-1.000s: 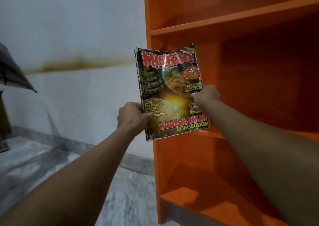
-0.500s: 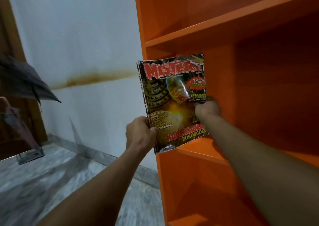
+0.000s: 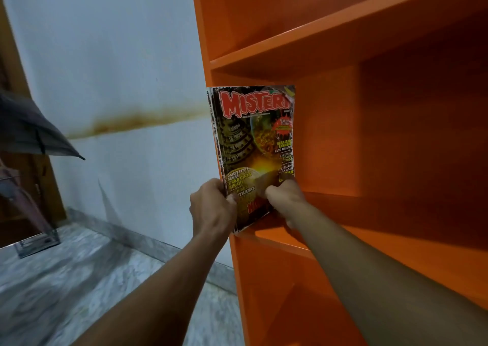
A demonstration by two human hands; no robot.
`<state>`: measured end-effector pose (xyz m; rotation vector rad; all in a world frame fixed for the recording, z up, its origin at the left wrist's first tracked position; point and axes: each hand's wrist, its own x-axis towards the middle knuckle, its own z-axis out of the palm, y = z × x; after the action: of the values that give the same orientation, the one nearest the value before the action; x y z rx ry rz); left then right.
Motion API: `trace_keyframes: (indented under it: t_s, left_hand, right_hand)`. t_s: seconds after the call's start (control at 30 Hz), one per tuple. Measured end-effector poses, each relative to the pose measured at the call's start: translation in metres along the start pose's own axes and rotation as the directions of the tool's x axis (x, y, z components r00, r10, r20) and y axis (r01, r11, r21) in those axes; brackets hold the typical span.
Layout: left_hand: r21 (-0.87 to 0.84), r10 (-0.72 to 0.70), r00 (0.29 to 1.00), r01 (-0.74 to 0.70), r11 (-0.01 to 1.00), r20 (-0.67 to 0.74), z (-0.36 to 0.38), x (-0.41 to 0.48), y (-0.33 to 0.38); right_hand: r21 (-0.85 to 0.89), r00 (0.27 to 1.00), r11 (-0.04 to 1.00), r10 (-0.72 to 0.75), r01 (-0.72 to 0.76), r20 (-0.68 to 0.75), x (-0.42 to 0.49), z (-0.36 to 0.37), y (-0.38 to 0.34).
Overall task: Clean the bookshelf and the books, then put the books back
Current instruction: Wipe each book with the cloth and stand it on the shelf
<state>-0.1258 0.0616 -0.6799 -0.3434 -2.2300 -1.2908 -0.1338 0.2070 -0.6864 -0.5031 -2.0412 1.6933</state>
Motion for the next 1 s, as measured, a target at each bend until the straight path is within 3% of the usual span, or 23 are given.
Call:
trace_keyframes:
  t_s: [0.37,0.6,1.0]
  left_hand:
    - [0.111,-0.108,0.994,0.104,0.988,0.032,0.005,0.014,0.000]
    - [0.176,-0.110,0.992,0.099,0.979,0.056,0.004,0.004,0.004]
    - [0.288,-0.121,0.989,0.093,0.953,0.081,-0.003,-0.004,-0.001]
  right_hand:
    - [-0.044,0.996,0.998,-0.046,0.049,0.076,0.002,0.005,0.002]
    - [-0.028,0.993,0.997,-0.069,0.072,0.097,-0.001,0.000,0.001]
    - [-0.187,0.996,0.979,-0.075,0.082,0.045,-0.015,-0.007,-0.001]
